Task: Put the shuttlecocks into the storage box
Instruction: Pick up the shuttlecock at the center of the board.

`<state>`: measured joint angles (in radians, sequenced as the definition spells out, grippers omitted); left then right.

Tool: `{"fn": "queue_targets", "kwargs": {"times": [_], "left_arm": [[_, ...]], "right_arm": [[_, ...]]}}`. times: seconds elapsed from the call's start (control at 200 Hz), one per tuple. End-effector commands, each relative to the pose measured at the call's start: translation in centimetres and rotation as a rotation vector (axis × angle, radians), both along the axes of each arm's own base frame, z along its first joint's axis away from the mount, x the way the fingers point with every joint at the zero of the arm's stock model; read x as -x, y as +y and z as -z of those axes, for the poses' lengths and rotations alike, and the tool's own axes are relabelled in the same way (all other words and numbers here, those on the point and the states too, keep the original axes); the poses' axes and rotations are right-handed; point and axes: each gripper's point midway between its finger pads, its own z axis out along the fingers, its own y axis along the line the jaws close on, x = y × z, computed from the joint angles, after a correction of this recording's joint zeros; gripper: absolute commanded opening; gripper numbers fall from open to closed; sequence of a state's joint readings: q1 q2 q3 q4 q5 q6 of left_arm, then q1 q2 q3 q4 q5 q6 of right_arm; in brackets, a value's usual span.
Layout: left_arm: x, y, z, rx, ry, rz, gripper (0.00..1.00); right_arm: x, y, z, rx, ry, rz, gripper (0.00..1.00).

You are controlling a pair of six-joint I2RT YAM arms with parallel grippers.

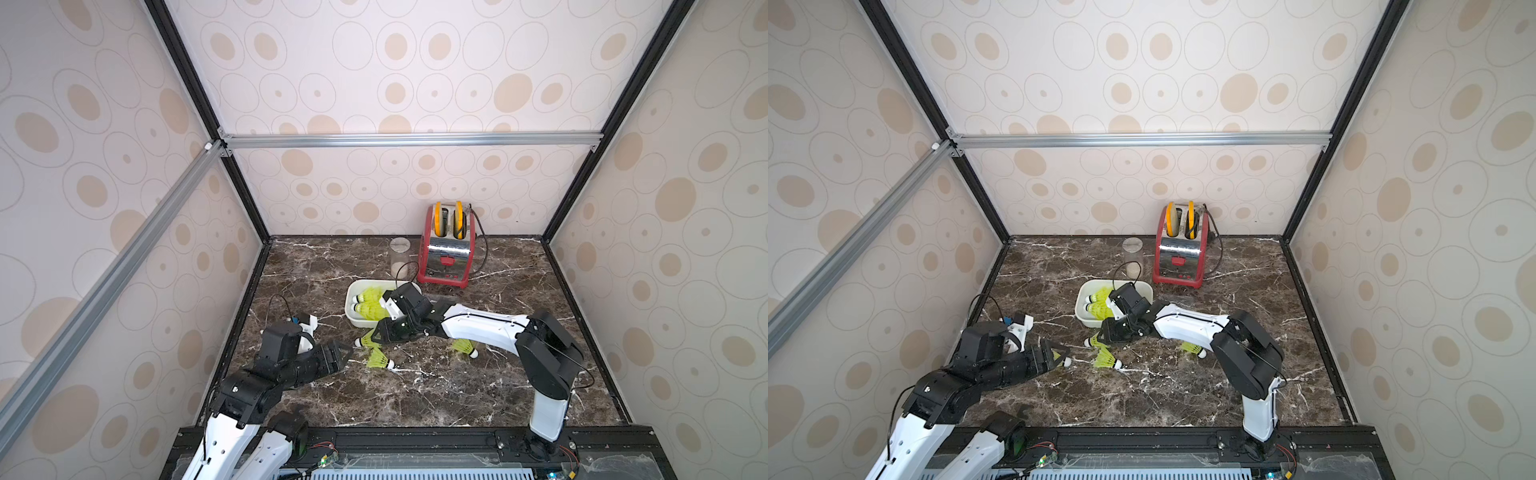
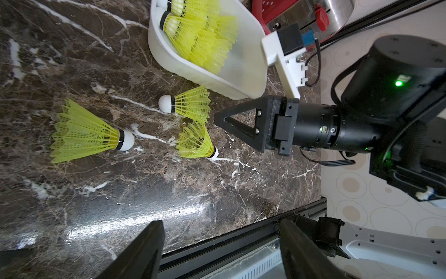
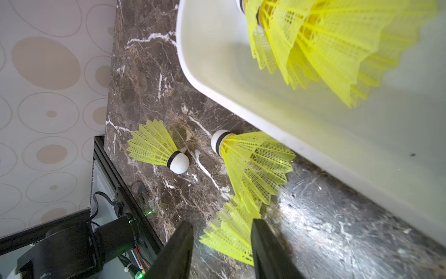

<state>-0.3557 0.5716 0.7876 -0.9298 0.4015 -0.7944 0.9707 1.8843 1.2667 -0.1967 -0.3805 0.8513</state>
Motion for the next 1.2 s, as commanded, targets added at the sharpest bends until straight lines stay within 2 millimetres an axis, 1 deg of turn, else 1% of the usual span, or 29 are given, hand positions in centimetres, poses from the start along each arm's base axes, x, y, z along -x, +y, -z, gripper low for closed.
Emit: {"fn": "queue_targets", "kwargs": {"times": [0.0, 0.16, 0.436, 0.651, 0.736, 0.841, 1.032, 1.192], "left_arm": [[0.8, 0.2, 0.4, -0.028, 0.013, 0.028, 0.78], [0.7, 0.2, 0.2, -0.027, 0.009, 0.029, 0.78], [0.4, 0.0, 0.0, -0.024, 0.005, 0.029, 0.78], [0.1, 0.0, -0.1, -0.024, -0.002, 0.026, 0.78], [0.1, 0.0, -0.1, -0.024, -0.003, 0.025, 0.78], [0.1, 0.2, -0.1, -0.030, -0.004, 0.016, 0.78], [-0.1, 0.2, -0.2, -0.037, -0.006, 0.012, 0.78], [-0.2, 0.1, -0.1, -0.037, -0.005, 0.015, 0.78]], "right_arm": [[-0.3, 0.7, 0.7, 0.009, 0.007, 0.009, 0.44], [-0.5, 1.6, 1.3, 0.011, 0.014, 0.003, 0.43], [-0.9, 2.3, 1.9, 0.010, 0.026, -0.002, 0.40], [-1.1, 3.1, 2.8, 0.018, 0.049, -0.009, 0.37], [-1.2, 3.3, 2.9, 0.016, 0.053, -0.012, 0.31], [-1.2, 3.6, 2.6, 0.006, 0.054, -0.017, 0.19], [-1.1, 4.2, 1.9, -0.024, 0.073, -0.025, 0.00], [-1.0, 4.7, 0.3, -0.066, 0.074, -0.024, 0.00]]}}
